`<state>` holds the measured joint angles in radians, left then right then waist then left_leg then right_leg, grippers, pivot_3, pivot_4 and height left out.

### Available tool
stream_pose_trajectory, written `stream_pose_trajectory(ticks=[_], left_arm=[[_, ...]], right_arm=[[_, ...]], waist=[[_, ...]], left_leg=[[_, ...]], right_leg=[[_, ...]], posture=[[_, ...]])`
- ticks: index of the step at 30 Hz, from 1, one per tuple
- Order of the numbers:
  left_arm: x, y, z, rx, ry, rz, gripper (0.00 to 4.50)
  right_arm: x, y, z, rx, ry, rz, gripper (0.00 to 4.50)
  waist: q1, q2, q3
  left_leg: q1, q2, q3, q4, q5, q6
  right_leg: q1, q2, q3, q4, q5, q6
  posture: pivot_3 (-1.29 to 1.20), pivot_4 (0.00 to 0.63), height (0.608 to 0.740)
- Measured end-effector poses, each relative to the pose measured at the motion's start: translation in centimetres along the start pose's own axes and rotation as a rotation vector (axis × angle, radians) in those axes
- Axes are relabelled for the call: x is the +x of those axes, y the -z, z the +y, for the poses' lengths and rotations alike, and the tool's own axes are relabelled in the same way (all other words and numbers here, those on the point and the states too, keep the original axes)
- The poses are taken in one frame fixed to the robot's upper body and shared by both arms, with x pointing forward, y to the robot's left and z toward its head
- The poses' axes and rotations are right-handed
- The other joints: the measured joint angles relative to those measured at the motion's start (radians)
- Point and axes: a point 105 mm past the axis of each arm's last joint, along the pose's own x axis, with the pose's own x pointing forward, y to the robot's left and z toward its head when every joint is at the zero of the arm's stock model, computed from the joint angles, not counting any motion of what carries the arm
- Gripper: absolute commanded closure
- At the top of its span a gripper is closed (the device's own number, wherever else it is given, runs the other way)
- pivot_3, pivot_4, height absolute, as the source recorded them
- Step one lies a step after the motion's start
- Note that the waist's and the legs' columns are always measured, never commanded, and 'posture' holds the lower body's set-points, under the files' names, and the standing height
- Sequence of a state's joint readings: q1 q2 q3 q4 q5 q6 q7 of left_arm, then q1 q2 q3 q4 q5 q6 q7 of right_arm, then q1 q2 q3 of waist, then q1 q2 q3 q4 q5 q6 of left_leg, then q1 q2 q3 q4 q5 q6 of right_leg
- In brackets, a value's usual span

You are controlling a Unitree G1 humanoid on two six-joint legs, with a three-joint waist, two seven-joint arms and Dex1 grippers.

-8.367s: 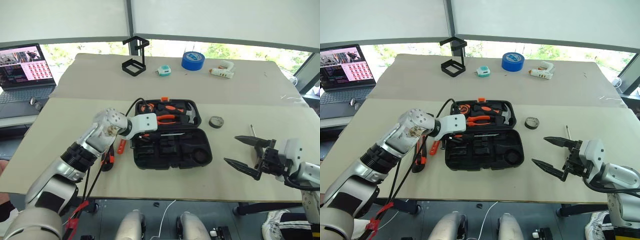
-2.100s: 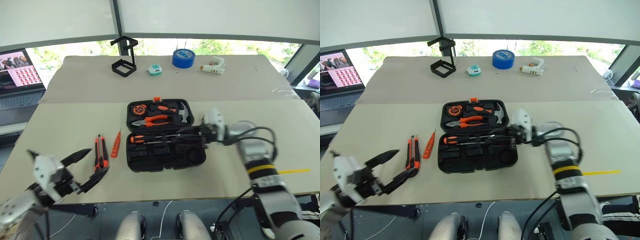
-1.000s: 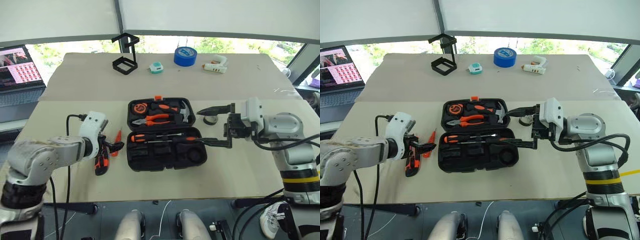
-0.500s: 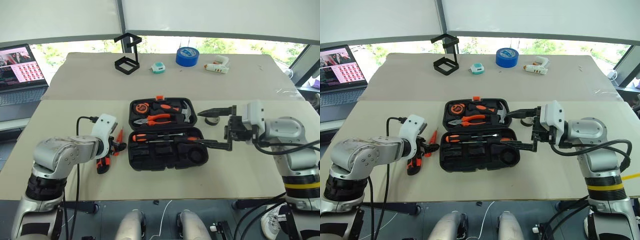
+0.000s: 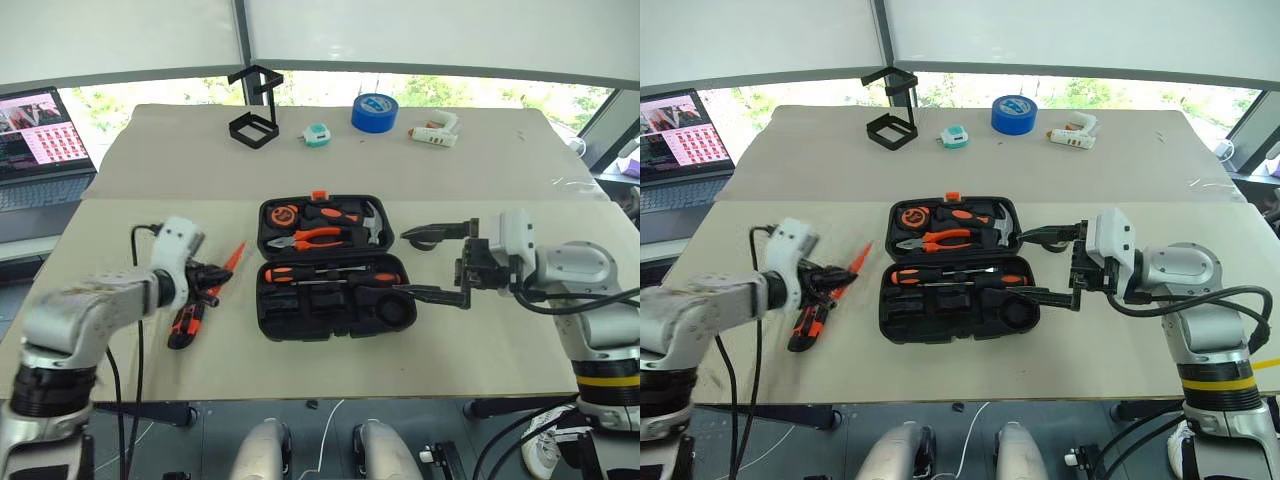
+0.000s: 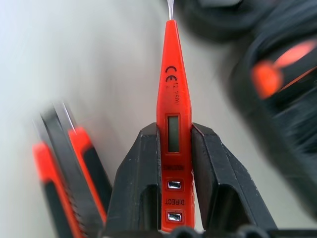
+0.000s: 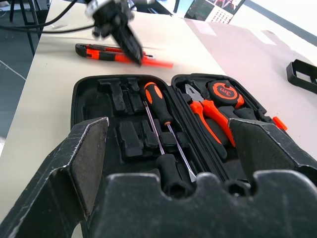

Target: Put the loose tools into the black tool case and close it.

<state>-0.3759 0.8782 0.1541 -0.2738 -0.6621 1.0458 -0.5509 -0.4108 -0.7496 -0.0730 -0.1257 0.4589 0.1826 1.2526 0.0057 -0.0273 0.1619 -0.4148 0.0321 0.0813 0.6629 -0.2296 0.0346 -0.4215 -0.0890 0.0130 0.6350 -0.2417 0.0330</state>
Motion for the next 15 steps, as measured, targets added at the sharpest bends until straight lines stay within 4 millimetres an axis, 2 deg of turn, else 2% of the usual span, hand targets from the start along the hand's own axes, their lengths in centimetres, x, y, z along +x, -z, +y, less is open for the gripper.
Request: stream_pose_trajectory(ticks=[3, 6, 9, 15], left_arm=[[-1.2, -1.3, -0.7, 0.167, 0.121, -0.056, 4.09], [-1.2, -1.7, -3.0, 0.364, 0.3, -0.073, 4.09], [-0.3, -1.1, -5.3, 0.466, 0.451, -0.02, 4.09], [3.1, -1.5, -8.5, 0.689, 0.55, 0.083, 4.09]], right_arm=[[-0.8, -0.1, -0.1, -0.001, 0.02, 0.01, 0.0], [-1.5, 0.0, -0.2, 0.002, 0.036, 0.028, 0.0], [-2.2, 0.3, -0.4, 0.004, 0.051, 0.056, 0.0], [-2.7, 1.4, -0.4, 0.035, 0.081, 0.096, 0.0]], waist=[[0.002, 0.0, 0.0], [0.009, 0.0, 0.0], [0.009, 0.0, 0.0], [0.008, 0.0, 0.0]], left_leg=[[0.0, 0.0, 0.002, 0.0, 0.0, 0.001], [0.0, 0.0, 0.005, 0.001, -0.001, 0.002], [-0.002, 0.0, 0.007, 0.004, -0.001, 0.003], [-0.009, 0.001, 0.006, 0.014, -0.002, 0.005]], right_leg=[[0.0, 0.0, 0.0, -0.001, 0.0, 0.0], [0.002, -0.001, -0.001, -0.003, 0.0, 0.0], [0.002, 0.001, -0.001, -0.002, 0.0, 0.0], [0.0, 0.005, -0.001, -0.001, 0.001, 0.002]], posture=[[0.0, 0.15, 0.74], [0.0, 0.15, 0.74], [0.0, 0.15, 0.74], [0.0, 0.15, 0.74]])
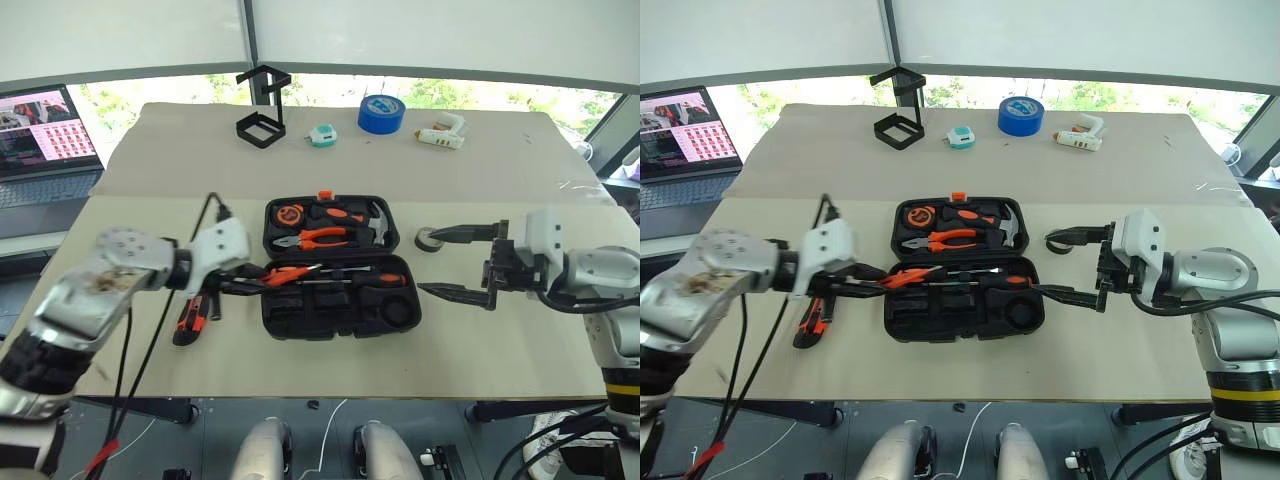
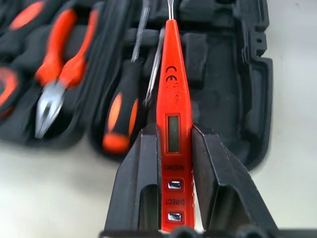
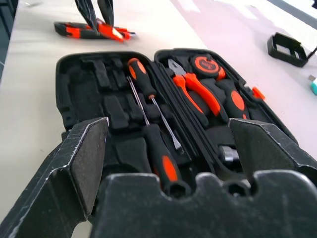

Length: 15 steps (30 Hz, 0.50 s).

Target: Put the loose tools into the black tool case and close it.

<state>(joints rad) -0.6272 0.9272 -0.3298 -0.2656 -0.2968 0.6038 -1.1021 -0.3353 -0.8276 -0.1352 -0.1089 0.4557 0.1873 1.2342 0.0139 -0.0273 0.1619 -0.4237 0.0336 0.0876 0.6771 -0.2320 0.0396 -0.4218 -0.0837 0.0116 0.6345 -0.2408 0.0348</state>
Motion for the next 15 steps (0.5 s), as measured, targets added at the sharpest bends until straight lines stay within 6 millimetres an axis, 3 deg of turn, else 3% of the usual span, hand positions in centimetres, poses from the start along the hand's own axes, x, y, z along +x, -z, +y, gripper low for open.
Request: stream_pose_trajectory(ticks=[5, 15], left_arm=[[2.5, 0.1, -0.7, 0.045, 0.068, 0.078, 4.09], [3.9, 0.3, -0.1, 0.06, 0.036, 0.17, 4.09]], right_arm=[[0.0, 0.6, 0.6, 0.021, 0.004, 0.01, 0.0], [0.2, 0.3, 0.7, 0.02, 0.021, -0.01, 0.0]], waist=[[-0.007, 0.0, 0.0], [-0.001, 0.0, 0.0]], left_leg=[[-0.001, 0.0, -0.002, 0.002, -0.001, 0.001], [0.0, 0.0, -0.004, 0.004, -0.001, 0.002]], right_leg=[[-0.001, 0.0, 0.002, 0.0, 0.001, 0.001], [0.001, 0.001, 0.002, 0.0, 0.001, 0.003]], posture=[[0.0, 0.15, 0.74], [0.0, 0.15, 0.74]])
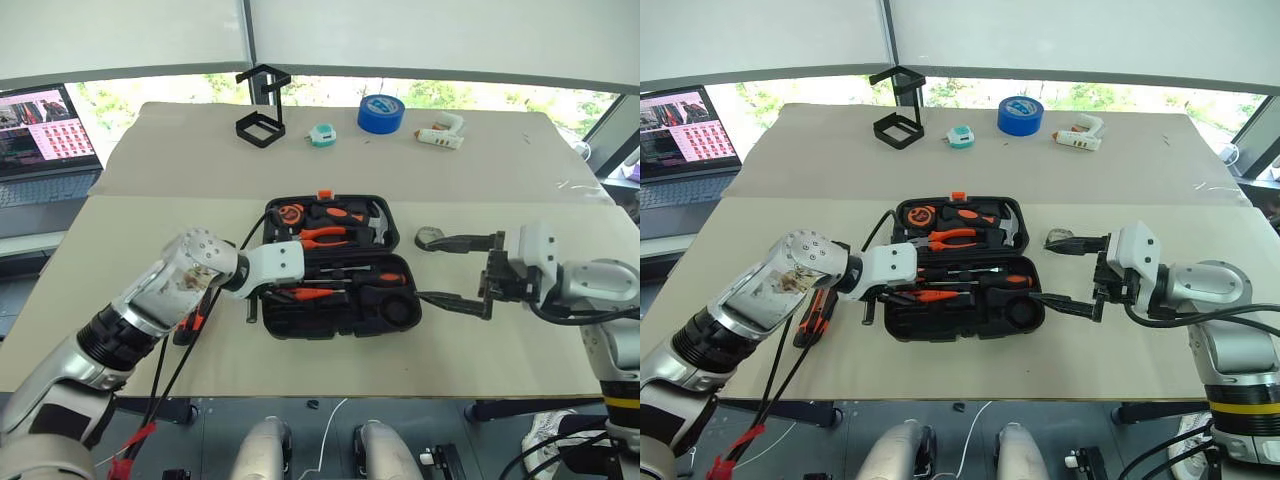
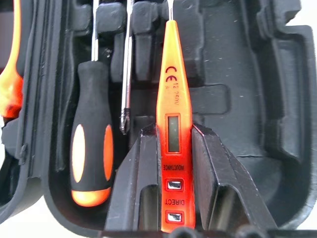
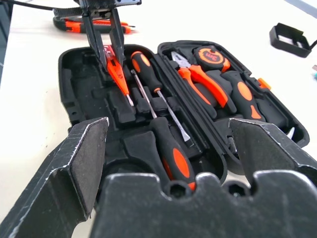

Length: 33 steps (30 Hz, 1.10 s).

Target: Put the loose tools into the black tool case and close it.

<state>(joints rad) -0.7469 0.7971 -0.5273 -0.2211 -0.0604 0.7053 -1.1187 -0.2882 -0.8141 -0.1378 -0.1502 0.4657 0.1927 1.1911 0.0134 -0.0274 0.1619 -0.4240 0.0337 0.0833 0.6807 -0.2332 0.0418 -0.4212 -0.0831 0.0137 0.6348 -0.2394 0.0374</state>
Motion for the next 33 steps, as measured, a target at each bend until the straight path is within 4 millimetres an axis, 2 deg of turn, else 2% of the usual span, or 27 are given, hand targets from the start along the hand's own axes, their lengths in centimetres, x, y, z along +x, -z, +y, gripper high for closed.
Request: stream_pose_trajectory(ticks=[21, 23, 25, 26, 30, 33], left_arm=[[1.6, -0.8, 0.9, 0.028, -0.008, 0.094, 4.09], [1.6, -0.8, 0.9, 0.013, -0.006, 0.094, 4.09], [1.7, -0.9, 0.9, 0.009, -0.007, 0.087, 3.09], [1.7, -1.0, 0.9, 0.005, -0.007, 0.077, 2.87], [1.9, -0.9, 0.3, -0.015, 0.021, 0.034, 1.31], [1.0, -1.1, 0.1, -0.024, 0.038, -0.004, 1.31]], right_arm=[[-0.6, 0.9, 1.0, 0.032, -0.048, 0.044, 0.0], [-0.7, 1.4, 1.4, 0.058, -0.049, 0.053, 0.0], [-0.7, 1.4, 1.4, 0.062, -0.049, 0.052, 0.0], [-0.7, 1.3, 1.5, 0.063, -0.051, 0.046, 0.0], [-0.5, 0.8, 1.6, 0.06, -0.055, 0.037, 0.0], [-0.5, 0.8, 1.6, 0.072, -0.053, 0.042, 0.0]], waist=[[0.005, 0.0, 0.0], [0.002, 0.0, 0.0], [0.002, 0.0, 0.0], [0.003, 0.0, 0.0], [-0.001, 0.0, 0.0], [-0.002, 0.0, 0.0]], left_leg=[[0.002, 0.0, -0.002, 0.006, 0.0, 0.0], [0.002, -0.001, -0.004, 0.006, 0.0, 0.0], [0.002, -0.001, -0.004, 0.007, 0.0, 0.0], [0.002, -0.001, -0.004, 0.007, 0.0, 0.0], [0.0, 0.0, -0.004, 0.007, 0.0, 0.0], [0.0, 0.0, -0.004, 0.007, 0.0, 0.0]], right_leg=[[0.001, 0.0, 0.001, 0.009, 0.0, 0.0], [0.001, 0.0, 0.001, 0.01, 0.0, 0.0], [0.001, 0.0, 0.002, 0.01, 0.0, 0.0], [0.001, 0.0, 0.002, 0.01, 0.0, 0.0], [0.0, 0.0, 0.002, 0.011, 0.0, 0.0], [-0.001, 0.001, 0.002, 0.011, 0.0, 0.0]], posture=[[0.0, 0.15, 0.74], [0.0, 0.15, 0.74], [0.0, 0.15, 0.74], [0.0, 0.15, 0.74], [0.0, 0.15, 0.74], [0.0, 0.15, 0.74]])
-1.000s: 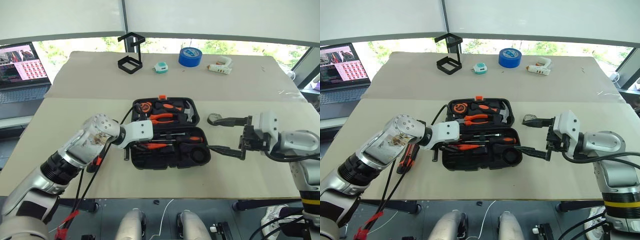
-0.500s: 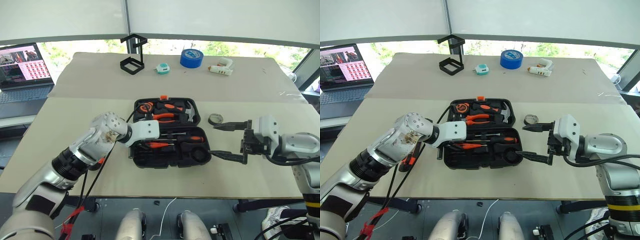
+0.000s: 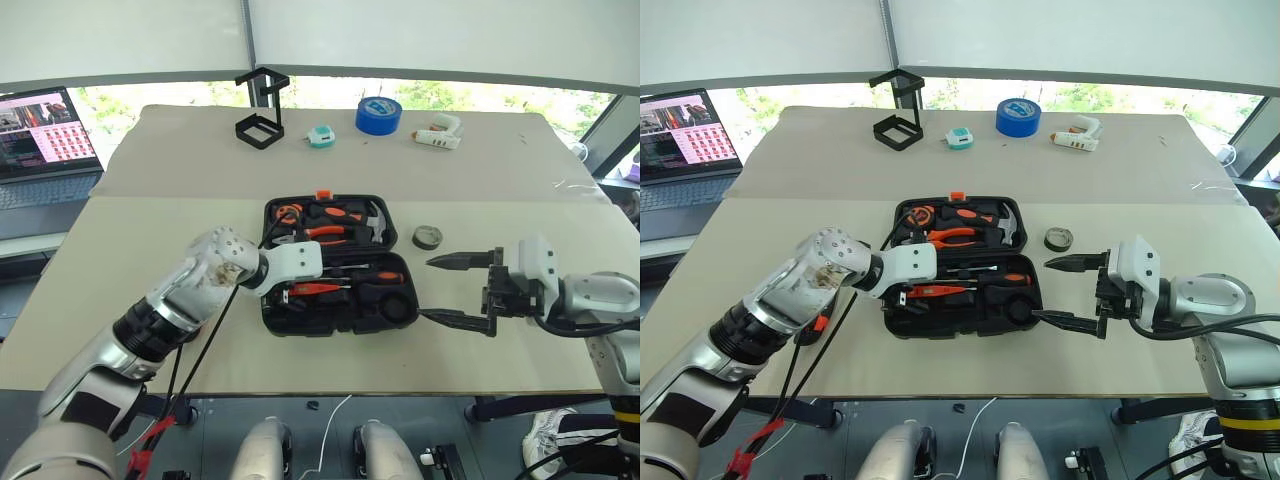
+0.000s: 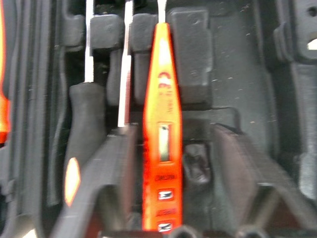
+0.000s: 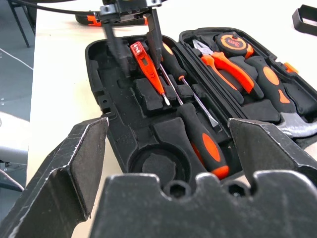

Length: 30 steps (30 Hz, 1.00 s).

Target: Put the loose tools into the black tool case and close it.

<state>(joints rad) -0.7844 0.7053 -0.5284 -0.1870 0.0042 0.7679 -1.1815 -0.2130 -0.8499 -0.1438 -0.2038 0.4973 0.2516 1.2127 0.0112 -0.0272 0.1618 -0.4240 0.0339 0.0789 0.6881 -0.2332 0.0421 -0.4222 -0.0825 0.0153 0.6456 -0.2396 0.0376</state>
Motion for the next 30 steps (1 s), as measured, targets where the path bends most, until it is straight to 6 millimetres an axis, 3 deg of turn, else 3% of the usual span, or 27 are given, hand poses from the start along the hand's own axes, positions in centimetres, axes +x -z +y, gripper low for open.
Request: stream_pose_trajectory(ticks=[5, 8, 11, 14, 15, 17, 21, 30], left_arm=[[-2.4, -1.5, 0.5, 0.007, -0.015, -0.103, 1.31], [-2.9, -2.5, 1.2, 0.002, -0.054, -0.182, 2.05], [-2.7, -2.1, 1.9, -0.011, -0.094, -0.245, 3.23], [-1.1, -1.4, 1.7, -0.114, -0.086, -0.363, 4.37], [-0.8, -1.2, 1.6, -0.125, -0.082, -0.376, 4.48], [-0.1, -0.4, 1.4, -0.136, -0.085, -0.388, 4.48], [1.0, -1.1, 1.0, -0.112, -0.089, -0.459, 4.48], [2.6, 0.2, 0.7, -0.119, -0.123, -0.404, 4.48]], right_arm=[[0.0, -0.1, -0.1, 0.001, 0.004, 0.0, 0.0], [0.0, -0.2, -0.3, -0.006, 0.014, -0.002, 0.0], [0.1, -0.2, -0.4, -0.002, 0.023, -0.004, 0.0], [0.2, -0.2, -0.5, 0.004, 0.037, -0.016, 0.0], [0.3, -0.2, -0.5, 0.006, 0.038, -0.02, 0.0], [0.4, -0.2, -0.4, 0.008, 0.04, -0.025, 0.0], [0.5, -0.2, -0.4, 0.014, 0.046, -0.037, 0.0], [-0.2, 0.7, -0.3, 0.041, 0.078, -0.039, 0.0]], waist=[[0.002, 0.0, 0.0], [0.004, 0.0, 0.0], [0.001, 0.0, 0.0], [0.001, 0.0, 0.0], [0.001, 0.0, 0.0], [0.001, 0.0, 0.0], [0.007, 0.0, 0.0], [0.002, 0.0, 0.0]], left_leg=[[0.0, 0.0, 0.0, 0.0, 0.0, 0.0], [0.0, 0.0, 0.0, 0.003, -0.001, 0.001], [0.0, 0.0, 0.0, 0.004, -0.001, 0.002], [-0.001, 0.0, 0.0, 0.004, -0.001, 0.002], [-0.001, 0.0, 0.0, 0.004, -0.001, 0.002], [-0.001, 0.0, 0.0, 0.004, -0.001, 0.002], [-0.002, 0.0, 0.0, 0.005, -0.002, 0.003], [-0.001, 0.0, 0.0, 0.005, -0.002, 0.003]], right_leg=[[0.001, 0.0, 0.0, 0.0, 0.0, 0.0], [0.001, 0.0, 0.0, 0.0, 0.0, 0.0], [0.001, 0.0, 0.0, 0.0, 0.0, 0.0], [0.001, 0.0, 0.0, 0.001, 0.0, 0.0], [0.001, 0.0, 0.0, 0.001, 0.0, 0.0], [0.001, 0.0, 0.0, 0.001, 0.0, 0.0], [0.001, -0.001, 0.0, 0.0, 0.0, 0.001], [0.002, -0.001, 0.0, 0.0, 0.0, 0.001]], posture=[[0.0, 0.15, 0.74], [0.0, 0.15, 0.74], [0.0, 0.15, 0.74], [0.0, 0.15, 0.74], [0.0, 0.15, 0.74], [0.0, 0.15, 0.74], [0.0, 0.15, 0.74], [0.0, 0.15, 0.74]])
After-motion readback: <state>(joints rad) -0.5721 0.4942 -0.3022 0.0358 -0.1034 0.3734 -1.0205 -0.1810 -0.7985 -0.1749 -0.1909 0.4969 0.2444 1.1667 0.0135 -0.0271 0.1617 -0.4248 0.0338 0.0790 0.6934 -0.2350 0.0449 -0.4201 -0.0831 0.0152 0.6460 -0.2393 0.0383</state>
